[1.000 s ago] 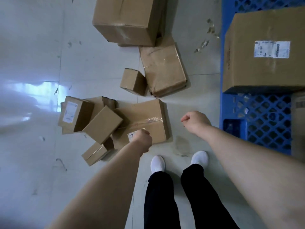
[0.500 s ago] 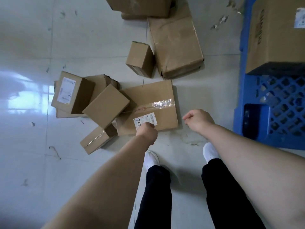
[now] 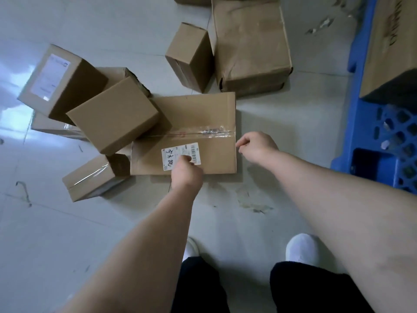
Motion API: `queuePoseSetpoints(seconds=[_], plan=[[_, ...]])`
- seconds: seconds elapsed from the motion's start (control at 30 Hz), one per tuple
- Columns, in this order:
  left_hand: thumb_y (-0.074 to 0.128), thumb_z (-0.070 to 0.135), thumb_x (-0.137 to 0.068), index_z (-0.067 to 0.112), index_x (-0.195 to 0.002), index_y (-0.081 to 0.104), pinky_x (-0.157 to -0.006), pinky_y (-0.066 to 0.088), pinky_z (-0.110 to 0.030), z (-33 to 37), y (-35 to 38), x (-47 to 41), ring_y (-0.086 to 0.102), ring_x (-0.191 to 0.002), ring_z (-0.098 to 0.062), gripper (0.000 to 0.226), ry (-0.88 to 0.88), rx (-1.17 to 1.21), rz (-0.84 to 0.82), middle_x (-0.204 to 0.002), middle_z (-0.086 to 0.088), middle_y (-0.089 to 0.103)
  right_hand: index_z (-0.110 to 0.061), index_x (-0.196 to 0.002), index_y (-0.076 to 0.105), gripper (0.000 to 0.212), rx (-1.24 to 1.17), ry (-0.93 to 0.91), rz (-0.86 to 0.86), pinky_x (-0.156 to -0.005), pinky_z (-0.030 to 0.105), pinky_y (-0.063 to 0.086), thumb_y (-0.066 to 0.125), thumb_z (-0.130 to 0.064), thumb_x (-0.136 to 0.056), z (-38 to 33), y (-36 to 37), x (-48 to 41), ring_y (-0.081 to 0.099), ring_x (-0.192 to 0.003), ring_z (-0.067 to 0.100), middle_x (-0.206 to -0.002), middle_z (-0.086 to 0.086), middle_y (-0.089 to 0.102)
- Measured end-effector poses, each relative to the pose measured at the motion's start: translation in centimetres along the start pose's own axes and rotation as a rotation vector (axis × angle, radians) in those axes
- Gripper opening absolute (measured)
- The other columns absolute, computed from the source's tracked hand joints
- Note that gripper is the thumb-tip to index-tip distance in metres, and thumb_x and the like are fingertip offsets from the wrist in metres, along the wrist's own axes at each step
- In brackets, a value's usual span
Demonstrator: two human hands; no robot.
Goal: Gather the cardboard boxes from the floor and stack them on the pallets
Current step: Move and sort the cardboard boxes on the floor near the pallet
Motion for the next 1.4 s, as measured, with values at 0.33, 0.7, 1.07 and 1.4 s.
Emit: queuePoseSetpoints(seconds=[0.33,0.7,1.07,1.4], plan=[[0.043,0.003,-0.088,0.022,-0.119,0.062,-0.088,0.05,-0.035,-4.0,-0.4,-13.5,0.057,-0.108,-0.024,0.041,0.194,0.103,0.497,-0.117,-0.002,0.063,-0.026,-0.111,0.066,0.027,-0.025,-0.282,0.415,-0.08,0.028,0.051,0.054,-0.008,-0.094,-2.3,6.9,-12.6,0.06,-0.107,0.023,-0.121,-0.001,0.064],[0.049,0.022,-0.091,0.016,-0.127,0.051,-0.098,0.044,-0.043,-7.2,-2.4,-15.1,0.045,-0.123,-0.029,0.036,-0.102,-0.026,0.526,-0.128,-0.011,0.05,-0.025,-0.12,0.061,0.035,0.114,-0.268,0.482,-0.09,0.031,0.043,0.059,-0.006,-0.09,-2.9,7.4,-11.0,0.048,-0.12,0.026,-0.135,0.004,0.05],[0.051,0.039,-0.082,0.009,-0.124,0.049,-0.085,0.054,-0.044,-10.8,-3.8,-20.0,0.061,-0.095,-0.035,0.051,-0.222,0.157,0.295,-0.108,-0.017,0.061,-0.009,-0.142,0.027,0.074,-0.3,0.148,0.181,-0.095,0.042,0.045,0.068,-0.039,-0.087,0.0,8.6,-11.4,0.051,-0.123,0.036,-0.14,0.015,0.047],[0.053,0.055,-0.09,0.01,-0.147,0.033,-0.098,0.041,-0.038,-4.6,0.8,-17.0,0.051,-0.121,-0.033,0.076,-0.069,0.132,0.144,-0.139,-0.014,0.048,-0.013,-0.139,0.032,0.072,-0.368,0.255,0.289,-0.088,0.042,0.043,0.071,-0.039,-0.084,5.7,3.5,-10.8,0.05,-0.12,0.037,-0.136,0.015,0.049]])
Point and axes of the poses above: each hand's wrist, its own x-axis away from the middle knuckle, its own y-axis out of the palm, z = x × y, the point moved 1 cm from there along -x, towards the middle knuckle
